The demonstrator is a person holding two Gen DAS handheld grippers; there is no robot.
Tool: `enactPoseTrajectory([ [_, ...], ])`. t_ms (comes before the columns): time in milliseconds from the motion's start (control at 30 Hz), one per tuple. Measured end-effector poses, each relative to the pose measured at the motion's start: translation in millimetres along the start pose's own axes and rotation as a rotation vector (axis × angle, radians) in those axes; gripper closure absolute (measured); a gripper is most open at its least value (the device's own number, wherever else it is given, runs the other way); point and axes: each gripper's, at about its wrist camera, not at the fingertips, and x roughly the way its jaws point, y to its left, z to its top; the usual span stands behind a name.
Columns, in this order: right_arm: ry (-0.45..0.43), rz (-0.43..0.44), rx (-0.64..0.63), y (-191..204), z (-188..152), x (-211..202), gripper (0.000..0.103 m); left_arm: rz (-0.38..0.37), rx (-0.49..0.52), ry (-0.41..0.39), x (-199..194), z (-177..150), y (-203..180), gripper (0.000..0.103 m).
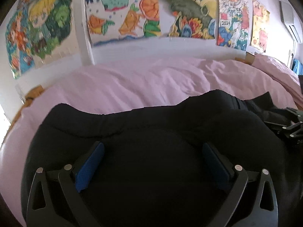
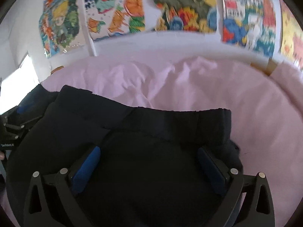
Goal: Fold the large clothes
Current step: 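Open both grippers to release the hem on the folded jacket, then press both open grippers along the folded edge to flatten it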
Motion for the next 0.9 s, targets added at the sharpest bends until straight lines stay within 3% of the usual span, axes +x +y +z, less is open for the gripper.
enactPoseTrajectory([
  [433, 0.066, -0.02, -0.017, -6.9, 11.3, 58.4, 0.0, 0.014, -0.011, 0.042, 34.0, 4.6, 7.9, 0.001],
  [900, 0.005, -0.059, -0.033, 0.6, 1.5, 45.2, 0.0, 0.013, 0.006, 0.021, 28.2, -0.4, 3.7, 0.001],
])
